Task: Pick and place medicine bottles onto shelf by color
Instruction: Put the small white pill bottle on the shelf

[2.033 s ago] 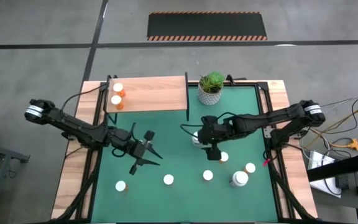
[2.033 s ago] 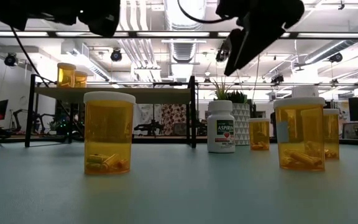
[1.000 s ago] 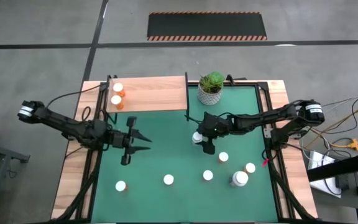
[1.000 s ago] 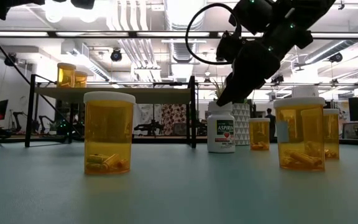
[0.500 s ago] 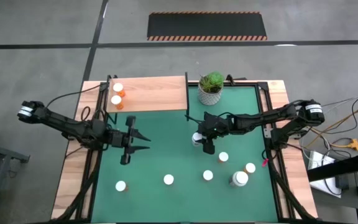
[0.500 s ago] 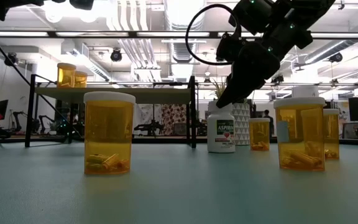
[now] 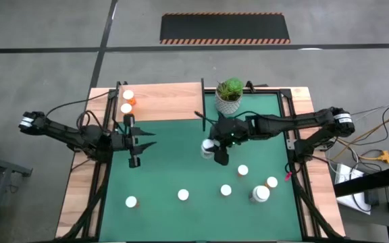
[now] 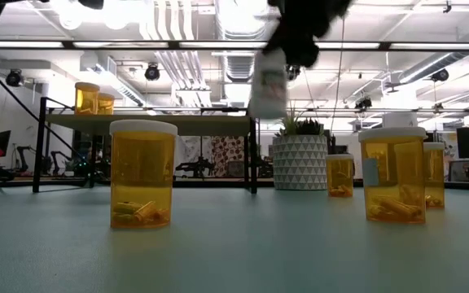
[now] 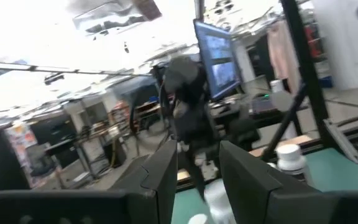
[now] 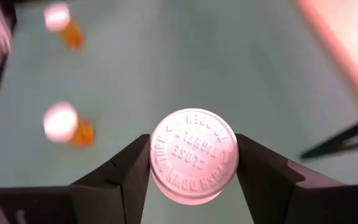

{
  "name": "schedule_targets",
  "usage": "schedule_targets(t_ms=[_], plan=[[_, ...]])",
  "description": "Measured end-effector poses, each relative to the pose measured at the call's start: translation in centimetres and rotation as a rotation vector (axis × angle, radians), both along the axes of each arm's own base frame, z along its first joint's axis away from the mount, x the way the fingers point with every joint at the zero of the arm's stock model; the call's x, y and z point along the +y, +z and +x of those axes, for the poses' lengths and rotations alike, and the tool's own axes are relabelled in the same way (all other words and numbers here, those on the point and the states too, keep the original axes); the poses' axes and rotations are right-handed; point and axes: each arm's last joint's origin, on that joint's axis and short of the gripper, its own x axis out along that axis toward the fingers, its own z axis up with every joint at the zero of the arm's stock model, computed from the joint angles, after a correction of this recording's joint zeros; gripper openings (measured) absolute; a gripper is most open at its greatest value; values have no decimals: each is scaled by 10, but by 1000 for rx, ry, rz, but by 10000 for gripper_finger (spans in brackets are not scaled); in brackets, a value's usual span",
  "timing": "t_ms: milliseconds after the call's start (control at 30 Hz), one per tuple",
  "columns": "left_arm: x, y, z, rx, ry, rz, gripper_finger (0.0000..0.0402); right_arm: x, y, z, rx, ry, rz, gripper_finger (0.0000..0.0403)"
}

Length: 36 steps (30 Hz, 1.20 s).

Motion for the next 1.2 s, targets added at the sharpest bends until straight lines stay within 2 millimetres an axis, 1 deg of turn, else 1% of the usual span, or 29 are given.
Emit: schedule_targets(t_ms=[100, 167, 267, 333, 567, 700, 800, 900, 1200], plan=[[1, 1, -2, -11, -1, -9, 104, -2, 24, 10, -61, -58, -51, 196], [1, 1, -2, -12, -2, -11, 104, -8, 37, 18, -97, -81, -93, 196], [1, 1, -2, -13, -4, -17, 104, -23, 53, 32, -145, -125, -99, 196], [1, 1, -3, -13, -4, -17, 104, -35, 58, 42, -155, -142, -121, 196], [2, 3, -6, -32, -4, -23, 104, -83, 62, 72, -62, -125, -190, 196], [2, 4, -6, -34, -5, -24, 104, -102, 62, 83, -16, -118, -192, 196], [2, 4, -7, -39, -3, -20, 104, -113, 61, 85, 44, -119, -197, 196], [2, 5, -8, -41, 1, -7, 104, -121, 62, 85, 60, -126, -204, 196], [3, 6, -10, -50, 2, -7, 104, -139, 51, 81, 95, -163, -200, 196]])
